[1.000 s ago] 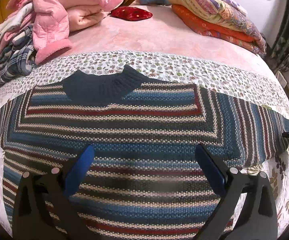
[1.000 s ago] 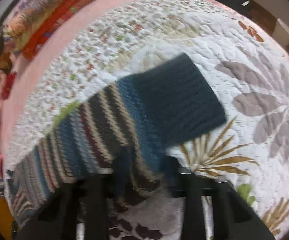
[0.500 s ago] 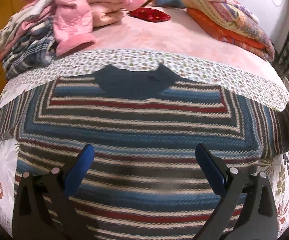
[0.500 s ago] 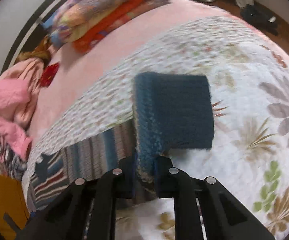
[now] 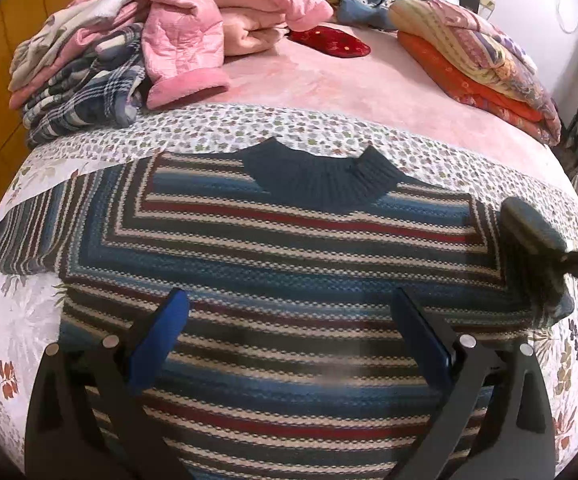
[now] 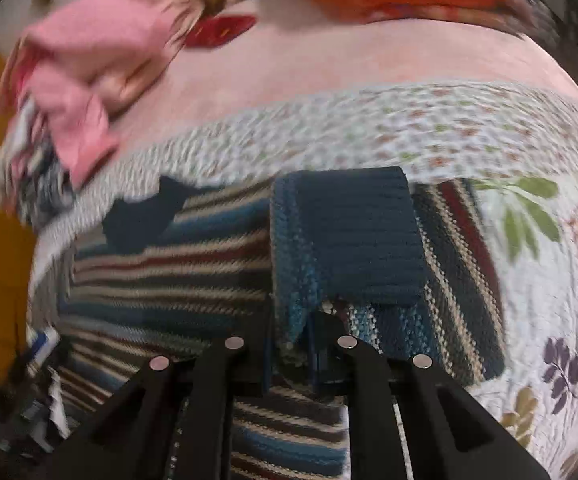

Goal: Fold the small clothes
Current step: 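Fold the held sleeve across the sweater body toward the left tool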

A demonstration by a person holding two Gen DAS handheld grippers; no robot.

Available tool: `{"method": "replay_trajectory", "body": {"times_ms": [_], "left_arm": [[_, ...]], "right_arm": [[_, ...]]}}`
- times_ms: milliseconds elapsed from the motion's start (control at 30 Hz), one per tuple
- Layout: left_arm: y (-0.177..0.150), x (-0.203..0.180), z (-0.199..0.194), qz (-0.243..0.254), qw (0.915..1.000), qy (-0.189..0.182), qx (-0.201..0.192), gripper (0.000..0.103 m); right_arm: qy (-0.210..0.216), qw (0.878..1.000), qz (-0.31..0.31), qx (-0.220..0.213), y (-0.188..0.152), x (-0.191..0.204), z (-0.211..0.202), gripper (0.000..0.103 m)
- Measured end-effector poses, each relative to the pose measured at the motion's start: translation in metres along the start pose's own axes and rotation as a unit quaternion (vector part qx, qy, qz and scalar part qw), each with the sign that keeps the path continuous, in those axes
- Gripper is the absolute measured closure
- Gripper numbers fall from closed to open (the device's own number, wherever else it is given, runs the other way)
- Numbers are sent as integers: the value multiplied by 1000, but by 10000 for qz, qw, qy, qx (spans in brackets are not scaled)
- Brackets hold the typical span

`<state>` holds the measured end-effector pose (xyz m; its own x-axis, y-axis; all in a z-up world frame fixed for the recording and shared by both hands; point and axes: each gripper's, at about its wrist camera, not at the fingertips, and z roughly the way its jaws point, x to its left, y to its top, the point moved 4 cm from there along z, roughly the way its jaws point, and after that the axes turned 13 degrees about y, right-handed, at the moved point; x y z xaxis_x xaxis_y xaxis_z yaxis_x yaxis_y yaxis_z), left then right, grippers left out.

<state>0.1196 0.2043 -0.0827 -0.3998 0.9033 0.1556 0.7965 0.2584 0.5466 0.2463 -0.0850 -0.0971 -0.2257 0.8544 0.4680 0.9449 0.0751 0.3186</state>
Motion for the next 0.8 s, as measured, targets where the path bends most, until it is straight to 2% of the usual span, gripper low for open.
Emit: {"method": "replay_trajectory", "body": {"times_ms": [267,333,400,500,533,667,800], "left_arm": [[0,6,9,-10,10000,21,94,3],[-1,1,10,8,9999,-11,145,3],[-3,-6,11,39,9997,-76,227,3],[-5,-14,9,97,9995,-163,267,3],[-5,-18,8,133,9993,-195,282,3],[-8,-40,4,214,9981,-415,410,3],[-11,-78,2,330,9954,-709,547,3]], "right_arm": [[-334,9972,-431,507,-24,6,40,87],[-162,9959,-428,783,-30,8,49,71],[-24,9946,-441,934,-33,9,49,64],[553,9889,-293,1345,-36,12,37,40],[603,9877,-281,1415,-36,10,25,39],[324,9944,-259,970,-21,-8,-31,36],[-369,9965,468,578,-15,-56,-80,35]]}}
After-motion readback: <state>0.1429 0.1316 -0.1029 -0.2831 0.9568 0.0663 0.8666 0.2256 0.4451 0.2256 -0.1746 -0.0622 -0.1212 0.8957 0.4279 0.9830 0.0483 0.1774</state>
